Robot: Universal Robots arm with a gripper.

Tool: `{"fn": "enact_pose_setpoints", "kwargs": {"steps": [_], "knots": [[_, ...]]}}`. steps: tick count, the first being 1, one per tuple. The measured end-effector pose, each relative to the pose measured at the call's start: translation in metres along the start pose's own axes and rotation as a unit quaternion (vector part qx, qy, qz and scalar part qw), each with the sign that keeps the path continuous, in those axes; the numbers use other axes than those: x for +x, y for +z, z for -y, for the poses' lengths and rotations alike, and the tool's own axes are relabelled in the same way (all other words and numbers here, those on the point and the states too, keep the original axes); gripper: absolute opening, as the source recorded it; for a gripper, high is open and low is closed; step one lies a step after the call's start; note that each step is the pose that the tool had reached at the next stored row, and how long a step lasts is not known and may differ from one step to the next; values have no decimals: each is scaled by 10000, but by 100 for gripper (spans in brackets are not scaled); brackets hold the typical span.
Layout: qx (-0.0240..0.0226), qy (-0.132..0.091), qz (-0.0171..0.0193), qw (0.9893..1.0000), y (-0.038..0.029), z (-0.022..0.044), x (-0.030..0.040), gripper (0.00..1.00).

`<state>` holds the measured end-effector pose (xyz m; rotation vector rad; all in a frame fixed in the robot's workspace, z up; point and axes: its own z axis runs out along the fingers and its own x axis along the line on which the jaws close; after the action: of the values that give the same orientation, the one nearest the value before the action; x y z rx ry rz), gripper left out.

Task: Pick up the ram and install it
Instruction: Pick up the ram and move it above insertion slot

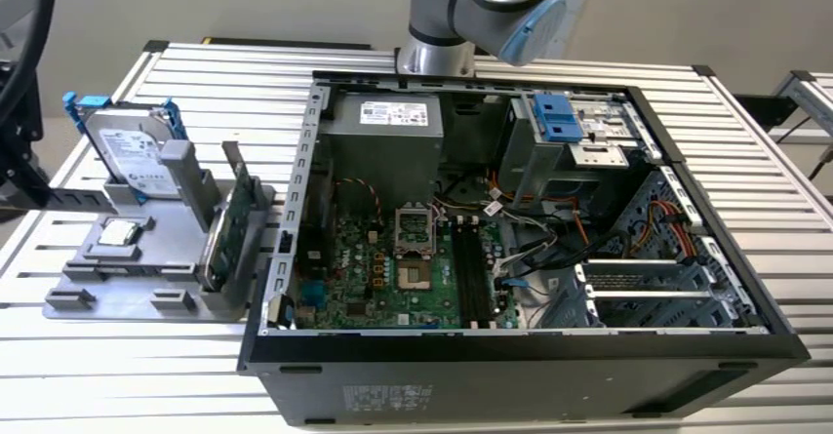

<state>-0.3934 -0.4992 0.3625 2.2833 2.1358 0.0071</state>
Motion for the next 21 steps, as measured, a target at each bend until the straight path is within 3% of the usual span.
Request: {"fn": "enact_pose_setpoints", "kwargs": {"steps": [21], "knots": [[0, 0, 0, 10000, -202, -3, -1, 0]]}}
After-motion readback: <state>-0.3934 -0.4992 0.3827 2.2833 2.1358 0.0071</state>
